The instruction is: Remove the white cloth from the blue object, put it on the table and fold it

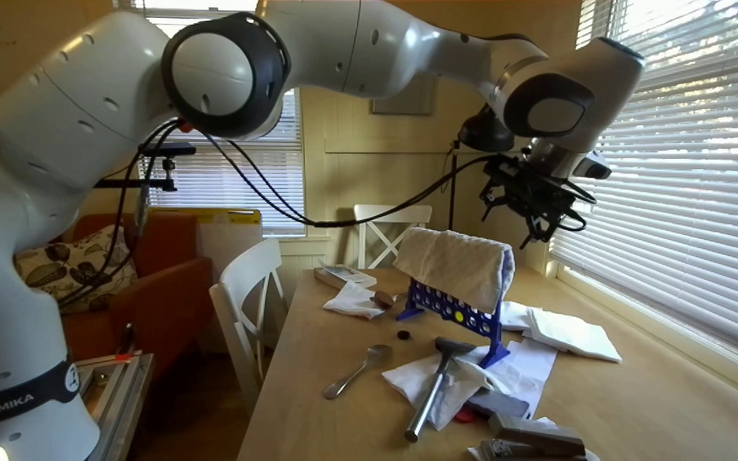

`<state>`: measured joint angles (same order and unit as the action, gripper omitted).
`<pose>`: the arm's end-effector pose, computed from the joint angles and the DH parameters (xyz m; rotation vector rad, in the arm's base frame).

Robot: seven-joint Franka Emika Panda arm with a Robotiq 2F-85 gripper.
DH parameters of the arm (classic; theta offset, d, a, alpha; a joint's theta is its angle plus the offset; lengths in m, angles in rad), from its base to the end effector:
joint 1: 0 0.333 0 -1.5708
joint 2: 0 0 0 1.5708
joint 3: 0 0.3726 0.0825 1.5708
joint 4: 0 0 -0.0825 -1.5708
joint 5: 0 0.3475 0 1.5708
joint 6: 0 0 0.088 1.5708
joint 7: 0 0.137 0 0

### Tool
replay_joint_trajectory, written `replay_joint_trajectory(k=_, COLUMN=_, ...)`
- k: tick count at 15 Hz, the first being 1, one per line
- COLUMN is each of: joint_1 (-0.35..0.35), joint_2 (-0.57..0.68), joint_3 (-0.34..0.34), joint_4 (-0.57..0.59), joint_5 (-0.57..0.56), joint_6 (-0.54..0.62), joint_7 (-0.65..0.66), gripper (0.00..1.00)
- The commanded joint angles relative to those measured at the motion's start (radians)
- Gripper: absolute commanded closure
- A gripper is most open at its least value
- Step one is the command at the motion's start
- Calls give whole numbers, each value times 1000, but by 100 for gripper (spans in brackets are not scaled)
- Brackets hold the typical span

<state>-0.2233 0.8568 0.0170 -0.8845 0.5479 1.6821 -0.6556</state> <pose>0.7712 -0.0998 0.4142 -2.5597 -0.4721 -0.2414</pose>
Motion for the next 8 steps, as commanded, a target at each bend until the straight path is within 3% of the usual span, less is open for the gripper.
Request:
replay_joint_trajectory(k=1, joint_1=-28, joint_2=55, joint_3=4, joint_4=89, joint_5=30, joint_6=-57, joint_7=114, gripper=1)
replay_joint_trajectory(k=2, joint_1=-37, joint_2=65, joint_3=6, joint_4=101, joint_5=37, joint_6=-66, joint_7=153, gripper=0)
replay_joint_trajectory(k=3, joint_1=-71, joint_2=83, joint_3=56, joint_4=131, joint_5=0, joint_6=-79, joint_7=233, gripper=0)
replay_joint_trajectory(k=4, joint_1=-50, joint_2=87, joint_3=7, joint_4=136, joint_5=31, joint_6=-89, joint_7=274, gripper=0)
replay_joint_trajectory(k=5, joint_1=-40, joint_2=36, joint_3=13, joint_4=51, joint_5=2, joint_6=-44, joint_7=185, gripper=0)
replay_joint_trajectory(k=8, joint_1=-54, joint_2=58, joint_3=20, joint_4=79, joint_5=11, joint_6=-76, joint_7=230, gripper=0)
